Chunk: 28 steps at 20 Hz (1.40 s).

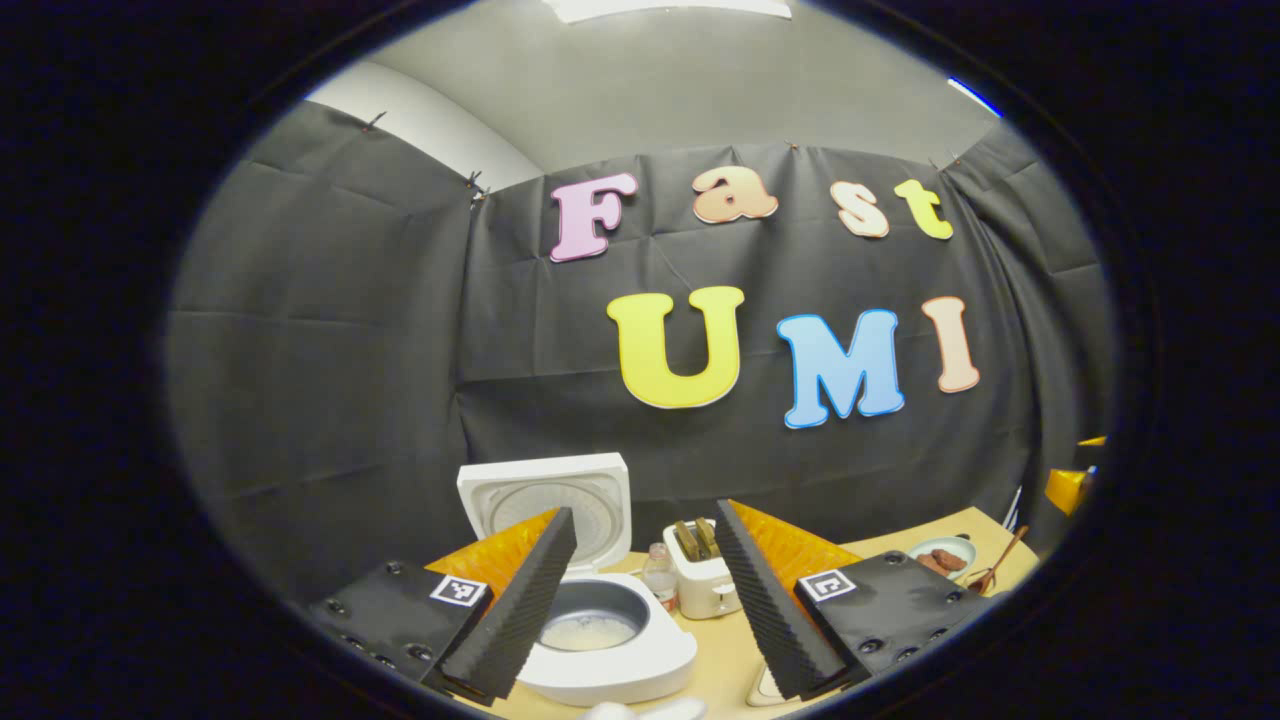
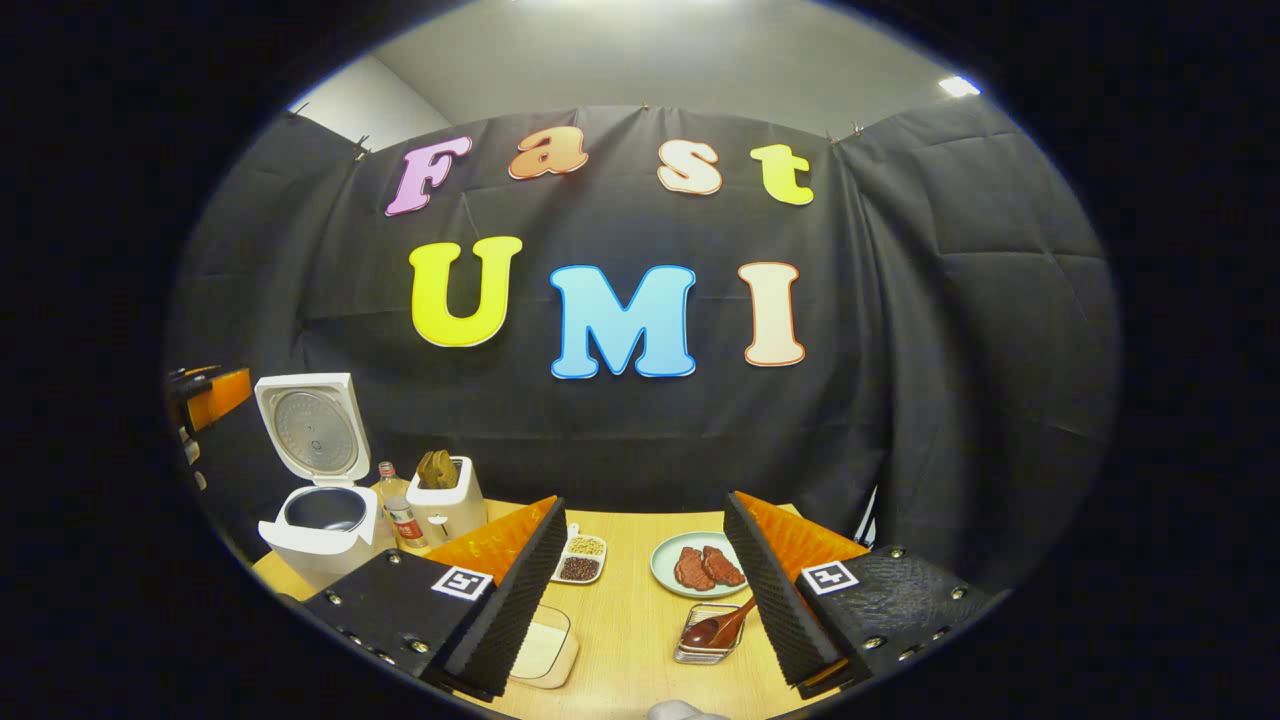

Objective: Close the left gripper, press the button to open the rice cooker; take a wooden spoon from the chopstick holder with the right hand, scoop a spoonful of rice and pour it into the rice cooker, then put the wooden spoon back into the chopstick holder.

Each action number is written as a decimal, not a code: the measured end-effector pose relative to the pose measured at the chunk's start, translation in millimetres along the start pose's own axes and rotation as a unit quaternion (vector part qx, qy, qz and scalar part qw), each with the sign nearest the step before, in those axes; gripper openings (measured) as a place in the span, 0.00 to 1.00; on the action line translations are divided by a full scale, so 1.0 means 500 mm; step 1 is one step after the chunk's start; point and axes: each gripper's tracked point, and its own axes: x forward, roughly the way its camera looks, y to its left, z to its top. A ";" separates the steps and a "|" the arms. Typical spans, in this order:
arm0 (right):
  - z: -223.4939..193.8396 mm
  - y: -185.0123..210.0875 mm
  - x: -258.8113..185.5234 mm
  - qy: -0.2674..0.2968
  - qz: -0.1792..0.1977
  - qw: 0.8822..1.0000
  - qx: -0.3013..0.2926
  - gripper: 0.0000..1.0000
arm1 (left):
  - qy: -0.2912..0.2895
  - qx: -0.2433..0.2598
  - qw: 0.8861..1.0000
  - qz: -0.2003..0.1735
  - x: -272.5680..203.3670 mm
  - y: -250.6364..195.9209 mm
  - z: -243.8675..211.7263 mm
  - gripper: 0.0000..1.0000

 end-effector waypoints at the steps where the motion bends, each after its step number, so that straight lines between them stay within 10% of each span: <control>1: -0.011 0.017 -0.006 0.008 0.005 1.000 0.004 0.96 | -0.002 -0.002 1.000 0.002 0.021 0.010 0.007 0.95; 11: -0.056 0.018 0.017 0.068 -0.007 0.997 0.035 0.96 | 0.016 -0.013 0.997 0.070 0.357 0.150 0.092 0.99; 17: -0.084 0.019 0.036 0.101 -0.004 0.994 0.031 0.96 | 0.110 -0.055 0.985 0.122 0.546 0.232 -0.019 0.97; 28: -0.090 0.015 0.052 0.116 0.014 0.991 0.071 0.96 | 0.195 -0.041 0.965 0.169 0.584 0.263 -0.131 0.94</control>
